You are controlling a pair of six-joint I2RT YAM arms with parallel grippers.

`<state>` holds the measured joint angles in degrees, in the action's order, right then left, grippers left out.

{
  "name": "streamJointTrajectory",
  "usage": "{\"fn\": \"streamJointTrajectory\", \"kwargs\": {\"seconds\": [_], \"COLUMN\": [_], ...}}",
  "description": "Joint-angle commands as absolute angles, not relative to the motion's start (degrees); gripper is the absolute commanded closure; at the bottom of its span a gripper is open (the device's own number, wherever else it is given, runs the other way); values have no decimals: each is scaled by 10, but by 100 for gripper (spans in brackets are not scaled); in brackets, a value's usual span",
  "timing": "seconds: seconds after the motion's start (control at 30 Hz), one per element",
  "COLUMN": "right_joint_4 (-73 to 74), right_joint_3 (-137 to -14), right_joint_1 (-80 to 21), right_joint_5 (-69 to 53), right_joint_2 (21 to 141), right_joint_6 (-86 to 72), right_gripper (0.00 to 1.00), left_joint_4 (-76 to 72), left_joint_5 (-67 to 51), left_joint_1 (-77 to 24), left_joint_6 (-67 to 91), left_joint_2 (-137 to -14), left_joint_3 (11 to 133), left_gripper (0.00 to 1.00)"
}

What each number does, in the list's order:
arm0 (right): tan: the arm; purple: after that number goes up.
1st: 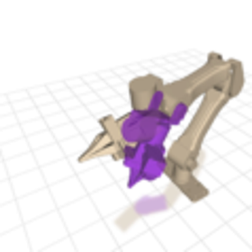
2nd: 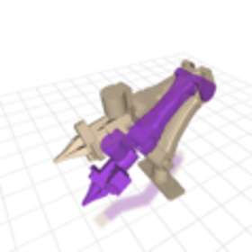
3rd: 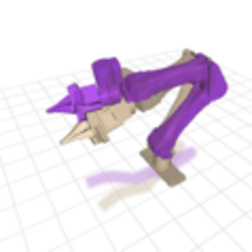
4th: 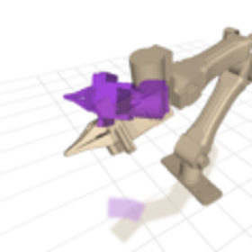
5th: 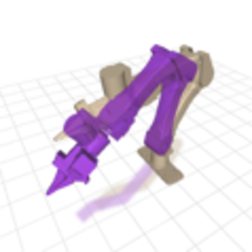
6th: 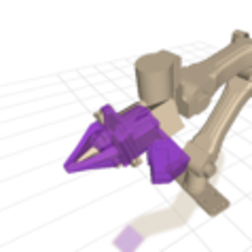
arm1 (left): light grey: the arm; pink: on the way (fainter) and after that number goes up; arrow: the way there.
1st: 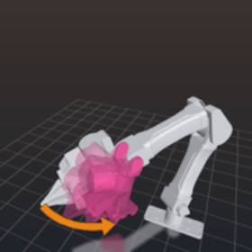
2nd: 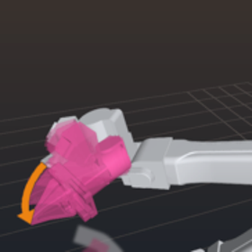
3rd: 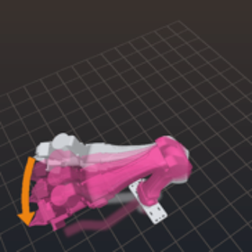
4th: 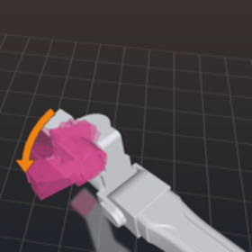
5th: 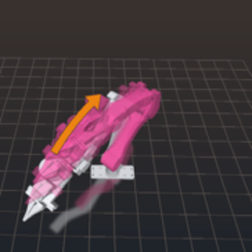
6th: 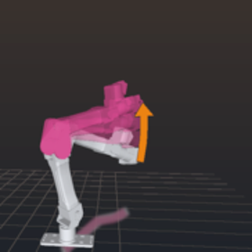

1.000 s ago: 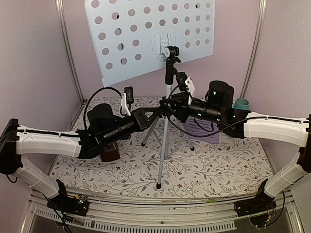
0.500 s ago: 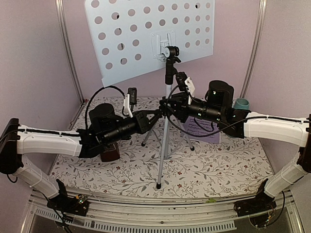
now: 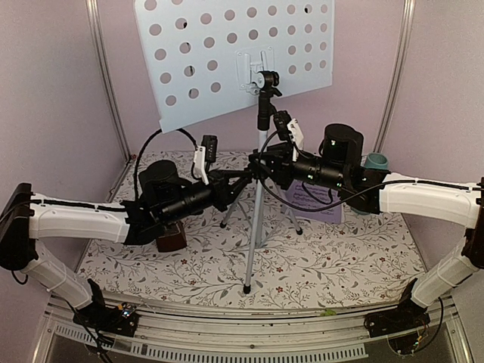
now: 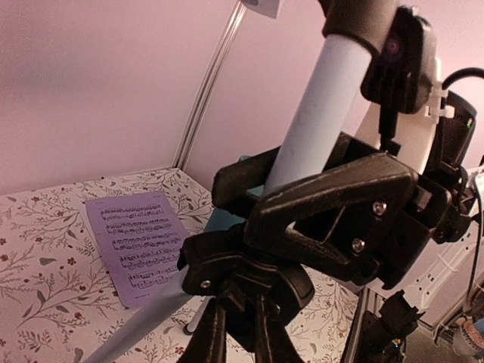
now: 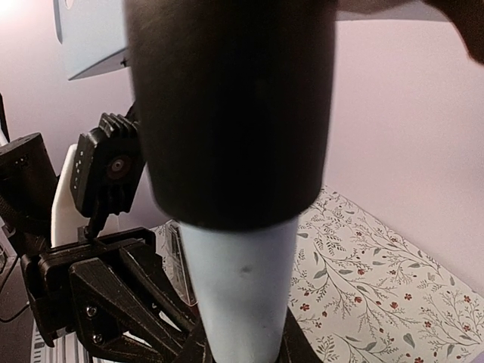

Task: Set up the instrument practice props
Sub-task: Screw the knob on the music stand.

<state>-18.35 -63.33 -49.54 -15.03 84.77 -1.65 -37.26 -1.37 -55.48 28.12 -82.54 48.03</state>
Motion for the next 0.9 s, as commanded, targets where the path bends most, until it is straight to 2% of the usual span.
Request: {"fn": "streamJointTrajectory", "kwargs": {"seconds": [0.0, 0.23, 0.73, 0.87], "right_joint_4": [-66, -58, -42, -39], "right_joint_3": [-617, -617, -624, -630], "right_joint_1": [-508, -508, -508, -508], "right_joint_5": [-168, -164, -165, -170], "right_joint_2": [889, 883, 889, 898], "right_joint_6": [-28, -27, -24, -25], "right_gripper": [100, 100, 100, 100], "left_joint_4": [-458, -531, -500, -525], "left_joint_5": [-39, -14, 63, 75], "left_joint_1": [-560, -583, -603, -603], "left_joint_6": [127, -117, -498, -571], "left_joint_2": [-848, -887, -920, -915], "left_joint_3": [460, 439, 430, 414], "left_gripper": [96, 99, 99, 94]}}
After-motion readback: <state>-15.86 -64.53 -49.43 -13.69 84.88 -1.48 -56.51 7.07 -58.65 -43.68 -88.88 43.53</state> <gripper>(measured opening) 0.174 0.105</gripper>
